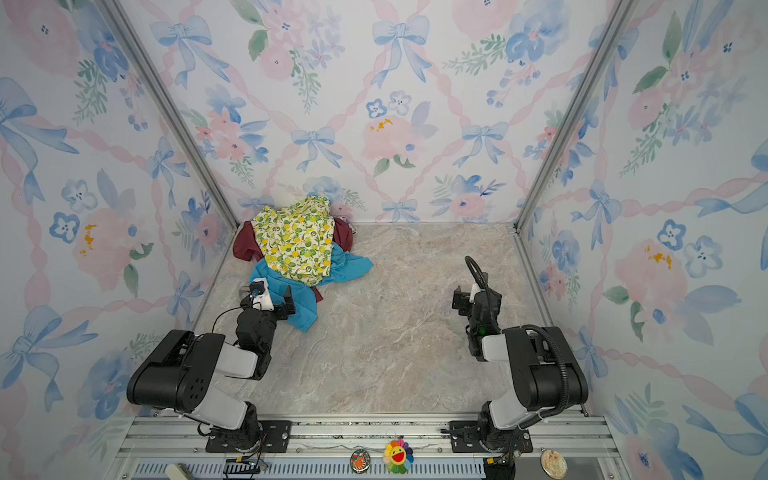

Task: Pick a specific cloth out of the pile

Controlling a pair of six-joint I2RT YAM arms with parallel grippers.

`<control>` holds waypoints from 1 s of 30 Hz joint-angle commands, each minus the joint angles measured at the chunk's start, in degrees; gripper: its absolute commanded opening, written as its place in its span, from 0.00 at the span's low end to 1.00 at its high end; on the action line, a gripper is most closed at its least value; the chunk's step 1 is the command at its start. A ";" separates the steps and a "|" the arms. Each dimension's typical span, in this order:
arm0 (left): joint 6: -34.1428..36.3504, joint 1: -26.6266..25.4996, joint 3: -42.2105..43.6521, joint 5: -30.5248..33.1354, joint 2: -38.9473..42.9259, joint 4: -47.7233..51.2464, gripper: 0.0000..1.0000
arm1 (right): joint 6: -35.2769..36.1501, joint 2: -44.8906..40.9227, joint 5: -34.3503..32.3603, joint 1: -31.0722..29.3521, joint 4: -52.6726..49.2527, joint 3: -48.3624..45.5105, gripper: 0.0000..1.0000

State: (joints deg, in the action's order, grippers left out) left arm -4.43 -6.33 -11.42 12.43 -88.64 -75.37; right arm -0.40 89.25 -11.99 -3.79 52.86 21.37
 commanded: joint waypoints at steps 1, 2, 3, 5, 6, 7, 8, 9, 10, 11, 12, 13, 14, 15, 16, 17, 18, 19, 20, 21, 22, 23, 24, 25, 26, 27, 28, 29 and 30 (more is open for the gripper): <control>1.46 -0.35 0.52 0.52 -0.12 -1.37 0.98 | -0.21 -0.53 0.08 -0.25 -0.37 0.87 0.97; 1.44 -0.35 0.50 0.52 -0.13 -1.39 0.98 | -0.19 -0.51 0.08 -0.23 -0.39 0.83 0.97; 1.39 -0.35 0.45 0.50 -0.08 -1.35 0.98 | -0.18 -0.51 0.08 -0.25 -0.39 0.88 0.97; 1.40 -0.36 0.43 0.54 -0.13 -1.36 0.98 | -0.20 -0.55 0.05 -0.23 -0.38 0.87 0.97; 1.43 -0.35 0.45 0.51 -0.13 -1.36 0.98 | -0.14 -0.50 0.07 -0.24 -0.39 0.87 0.97; 1.39 -0.32 0.50 0.52 -0.13 -1.35 0.98 | -0.18 -0.53 0.11 -0.25 -0.39 0.87 0.97; 1.44 -0.35 0.48 0.55 -0.13 -1.35 0.98 | -0.16 -0.50 0.05 -0.25 -0.39 0.87 0.97; 1.43 -0.33 0.49 0.54 -0.13 -1.35 0.98 | -0.14 -0.48 0.06 -0.16 -0.41 0.87 0.97; 1.42 -0.31 0.50 0.56 -0.10 -1.38 0.98 | -0.18 -0.49 0.04 -0.23 -0.39 0.87 0.97; 1.39 -0.35 0.47 0.55 -0.13 -1.36 0.98 | -0.20 -0.57 0.04 -0.25 -0.39 0.87 0.97; 1.42 -0.35 0.43 0.55 -0.06 -1.38 0.98 | -0.18 -0.49 0.04 -0.21 -0.47 0.87 0.97; 1.27 -0.31 0.46 0.49 -0.10 -1.34 0.98 | -0.21 -0.49 0.05 -0.25 -0.47 0.87 0.97; 1.26 -0.18 0.44 0.27 -0.13 -1.33 0.98 | -0.17 -0.48 0.04 -0.25 -0.48 0.87 0.97; 1.30 -0.18 0.45 0.15 -0.12 -1.36 0.98 | -0.20 -0.49 0.19 -0.17 -0.66 0.93 0.97; 1.13 -0.04 0.51 0.05 -0.08 -1.32 0.98 | -0.21 -0.57 0.29 -0.08 -0.83 0.96 0.97; 0.80 0.44 0.51 -0.68 -0.13 -1.32 0.98 | -0.23 -0.57 0.28 -0.07 -0.76 0.96 0.97; 0.57 0.78 0.54 -1.34 -0.09 -1.30 0.98 | -0.22 -0.57 0.30 -0.08 -0.81 0.95 0.97; 0.64 0.78 0.36 -1.23 -0.16 -1.34 0.98 | -0.28 -0.57 0.32 -0.08 -0.75 0.96 0.97; 0.64 0.79 0.42 -1.21 -0.18 -1.31 0.98 | -0.24 -0.57 0.30 -0.08 -0.74 0.96 0.97; 0.60 0.79 0.39 -1.20 -0.16 -1.27 0.98 | -0.29 -0.57 0.29 -0.07 -0.74 0.95 0.97; 0.55 0.75 0.36 -1.24 -0.17 -1.31 0.98 | -0.23 -0.57 0.32 -0.08 -0.74 0.96 0.97; 0.53 0.73 0.39 -1.12 -0.13 -1.27 0.98 | -0.25 -0.57 0.30 -0.08 -0.72 0.96 0.97; 0.56 0.68 0.41 -1.10 -0.18 -1.27 0.98 | -0.26 -0.57 0.30 -0.09 -0.74 0.96 0.97; 0.55 0.64 0.38 -1.00 -0.21 -1.28 0.98 | -0.30 -0.57 0.35 -0.06 -0.74 0.96 0.97; 0.55 0.62 0.38 -0.96 -0.17 -1.27 0.98 | -0.27 -0.57 0.30 -0.03 -0.74 0.96 0.97; 0.51 0.61 0.41 -0.91 -0.20 -1.30 0.98 | -0.27 -0.57 0.29 -0.10 -0.74 0.96 0.97; 0.55 0.54 0.34 -0.79 -0.24 -1.34 0.98 | -0.26 -0.58 0.21 -0.07 -0.63 0.96 0.97; 0.62 0.44 0.35 -0.57 -0.21 -1.27 0.98 | -0.21 -0.57 0.21 -0.16 -0.59 0.90 0.97; 0.62 0.44 0.29 -0.64 -0.26 -1.29 0.98 | -0.21 -0.57 0.12 -0.16 -0.60 0.87 0.97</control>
State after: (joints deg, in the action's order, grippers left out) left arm -4.05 -5.87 -11.42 12.10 -88.64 -75.37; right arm -0.40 89.25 -11.97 -3.79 52.66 21.37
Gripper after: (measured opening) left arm 0.979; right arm 0.969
